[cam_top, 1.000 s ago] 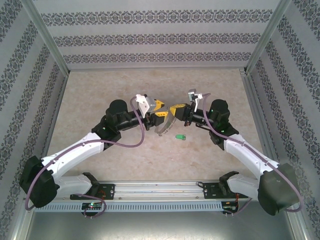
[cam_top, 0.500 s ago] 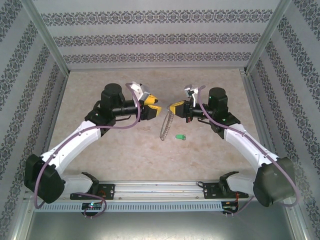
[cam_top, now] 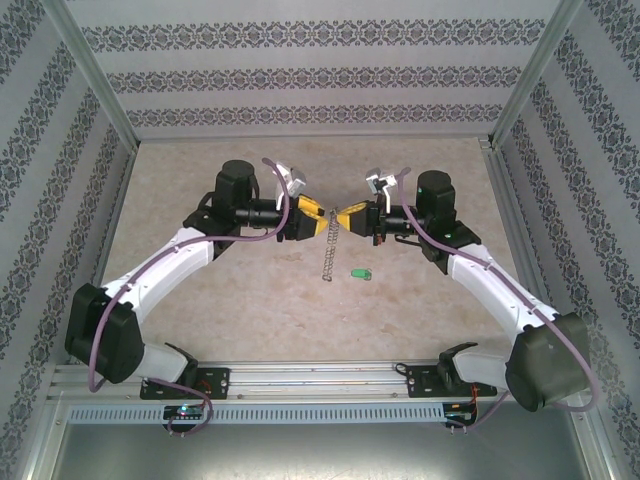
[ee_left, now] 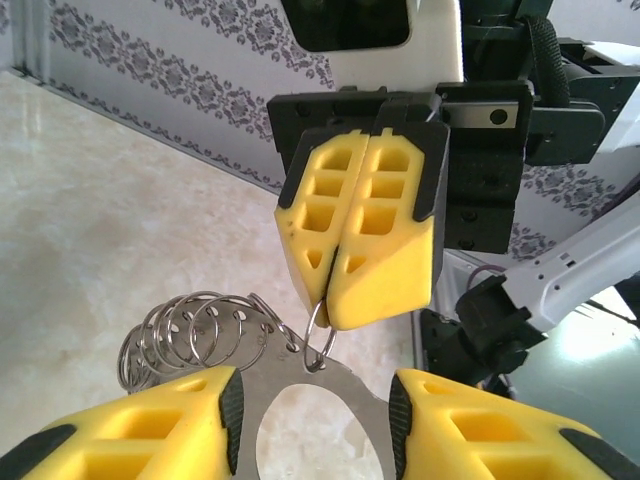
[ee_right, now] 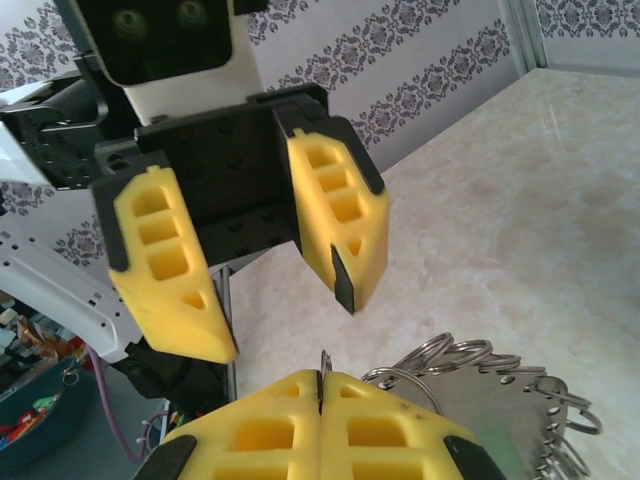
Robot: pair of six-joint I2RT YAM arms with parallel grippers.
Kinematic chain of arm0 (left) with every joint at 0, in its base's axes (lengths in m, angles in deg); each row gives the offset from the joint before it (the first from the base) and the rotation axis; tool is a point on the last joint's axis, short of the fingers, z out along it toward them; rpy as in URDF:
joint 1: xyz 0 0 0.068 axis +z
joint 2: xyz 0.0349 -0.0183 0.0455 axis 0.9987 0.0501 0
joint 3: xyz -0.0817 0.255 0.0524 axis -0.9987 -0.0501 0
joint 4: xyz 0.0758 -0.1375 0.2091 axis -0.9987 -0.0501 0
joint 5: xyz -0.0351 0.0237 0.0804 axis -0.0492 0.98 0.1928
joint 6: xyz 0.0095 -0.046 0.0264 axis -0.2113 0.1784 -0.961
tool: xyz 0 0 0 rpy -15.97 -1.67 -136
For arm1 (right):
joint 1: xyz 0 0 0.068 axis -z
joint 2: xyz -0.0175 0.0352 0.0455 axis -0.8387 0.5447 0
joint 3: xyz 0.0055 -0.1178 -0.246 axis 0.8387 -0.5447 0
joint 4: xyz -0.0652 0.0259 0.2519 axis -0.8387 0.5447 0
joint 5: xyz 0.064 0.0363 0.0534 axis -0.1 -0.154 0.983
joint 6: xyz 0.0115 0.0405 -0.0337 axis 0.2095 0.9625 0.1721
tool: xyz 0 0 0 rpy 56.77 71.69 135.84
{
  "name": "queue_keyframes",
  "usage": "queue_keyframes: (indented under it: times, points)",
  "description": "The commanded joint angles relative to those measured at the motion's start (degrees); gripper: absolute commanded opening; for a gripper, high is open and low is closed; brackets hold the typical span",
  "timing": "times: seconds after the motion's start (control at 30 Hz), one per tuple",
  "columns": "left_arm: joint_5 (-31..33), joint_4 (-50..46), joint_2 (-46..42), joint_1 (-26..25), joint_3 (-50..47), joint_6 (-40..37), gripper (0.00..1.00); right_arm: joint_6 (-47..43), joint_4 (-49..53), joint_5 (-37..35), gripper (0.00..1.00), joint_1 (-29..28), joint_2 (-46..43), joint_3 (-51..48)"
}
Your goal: Put the keys on the keyring
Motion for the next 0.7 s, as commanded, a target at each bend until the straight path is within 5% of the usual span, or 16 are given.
queue_keyframes:
  times: [0.0, 0.67]
  points:
    - [-4.5, 3.5, 0.8, 0.4, 2.2, 2.9, 0.41, -0.6, -0.9, 2.5, 0.0, -0.7, 0.4, 2.5]
    - [-8.4, 10.9, 2.8, 0.5, 0.5, 8.9, 0.36, -1.9, 0.3, 0.4, 0.0, -2.8, 2.6, 4.3]
